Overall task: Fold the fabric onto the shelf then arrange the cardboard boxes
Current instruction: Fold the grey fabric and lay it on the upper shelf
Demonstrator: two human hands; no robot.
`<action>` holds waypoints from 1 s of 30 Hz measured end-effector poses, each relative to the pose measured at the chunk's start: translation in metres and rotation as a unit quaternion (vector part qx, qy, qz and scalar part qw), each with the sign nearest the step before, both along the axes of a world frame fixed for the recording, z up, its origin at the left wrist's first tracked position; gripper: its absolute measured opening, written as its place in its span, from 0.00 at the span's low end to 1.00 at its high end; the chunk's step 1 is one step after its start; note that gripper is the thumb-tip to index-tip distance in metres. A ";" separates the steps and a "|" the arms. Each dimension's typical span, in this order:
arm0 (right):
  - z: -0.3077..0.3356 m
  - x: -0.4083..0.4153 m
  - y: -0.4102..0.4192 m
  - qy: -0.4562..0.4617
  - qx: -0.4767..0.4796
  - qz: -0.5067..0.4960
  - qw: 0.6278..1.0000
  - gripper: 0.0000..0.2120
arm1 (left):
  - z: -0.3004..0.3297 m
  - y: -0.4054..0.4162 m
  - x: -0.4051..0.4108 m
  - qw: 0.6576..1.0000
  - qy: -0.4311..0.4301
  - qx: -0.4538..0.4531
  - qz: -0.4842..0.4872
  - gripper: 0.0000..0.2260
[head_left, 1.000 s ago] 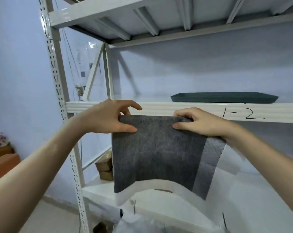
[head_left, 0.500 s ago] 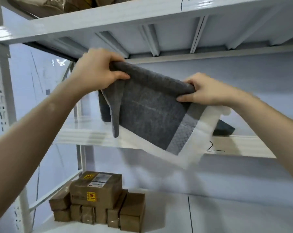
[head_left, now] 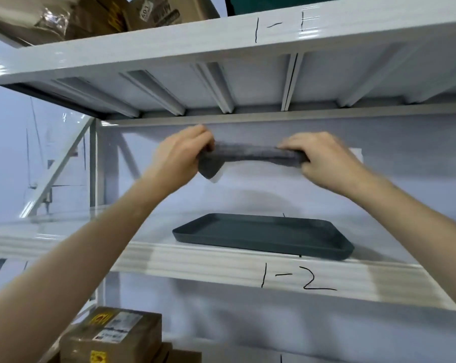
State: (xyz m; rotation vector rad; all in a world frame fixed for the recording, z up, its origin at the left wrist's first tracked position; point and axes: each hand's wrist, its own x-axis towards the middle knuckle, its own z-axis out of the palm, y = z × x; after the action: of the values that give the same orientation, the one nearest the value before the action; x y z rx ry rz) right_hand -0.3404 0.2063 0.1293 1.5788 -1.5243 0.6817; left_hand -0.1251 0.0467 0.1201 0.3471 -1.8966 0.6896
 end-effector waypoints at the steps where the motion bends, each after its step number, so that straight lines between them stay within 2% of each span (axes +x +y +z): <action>1: -0.018 -0.009 -0.003 -0.010 0.053 -0.008 0.999 0.25 | -0.020 -0.009 -0.005 0.998 -0.051 0.035 -0.004 0.17; 3: -0.051 -0.022 -0.004 -0.050 0.178 -0.025 0.982 0.19 | -0.051 -0.021 -0.003 0.975 -0.157 0.153 -0.024 0.21; 5: -0.073 -0.033 0.000 -0.121 0.277 -0.007 0.953 0.11 | -0.070 -0.023 0.002 0.924 -0.230 0.300 -0.058 0.23; 7: -0.082 -0.037 0.007 -0.194 0.308 0.043 0.930 0.07 | -0.075 -0.017 0.006 0.875 -0.238 0.413 -0.083 0.21; 9: -0.080 -0.036 0.013 -0.221 0.302 0.082 0.924 0.05 | -0.074 -0.011 0.008 0.846 -0.231 0.469 -0.103 0.16; 12: -0.077 -0.030 0.018 -0.217 0.294 0.095 0.926 0.09 | -0.073 -0.006 0.006 0.855 -0.232 0.451 -0.105 0.13; 15: -0.082 -0.019 0.023 -0.209 0.308 0.097 0.923 0.10 | -0.077 0.006 -0.002 0.879 -0.261 0.392 -0.068 0.25; 17: -0.083 -0.011 0.028 -0.215 0.312 0.100 0.920 0.11 | -0.080 0.014 -0.010 0.886 -0.286 0.361 -0.058 0.28; 21: -0.084 -0.004 0.031 -0.187 0.319 0.068 0.927 0.25 | -0.088 0.022 -0.020 0.877 -0.307 0.360 -0.081 0.19; 25: -0.090 -0.003 0.030 -0.147 0.304 0.008 0.941 0.19 | -0.095 0.026 -0.028 0.887 -0.288 0.354 -0.068 0.14; 30: -0.094 0.002 0.034 -0.130 0.296 -0.035 0.946 0.17 | -0.098 0.036 -0.034 0.897 -0.280 0.341 -0.027 0.17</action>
State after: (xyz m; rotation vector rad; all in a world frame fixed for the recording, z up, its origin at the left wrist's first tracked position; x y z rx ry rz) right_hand -0.3388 0.2399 0.0352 1.9089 -2.1105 0.4184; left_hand -0.1590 0.0825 0.0220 0.5734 -2.6718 0.0421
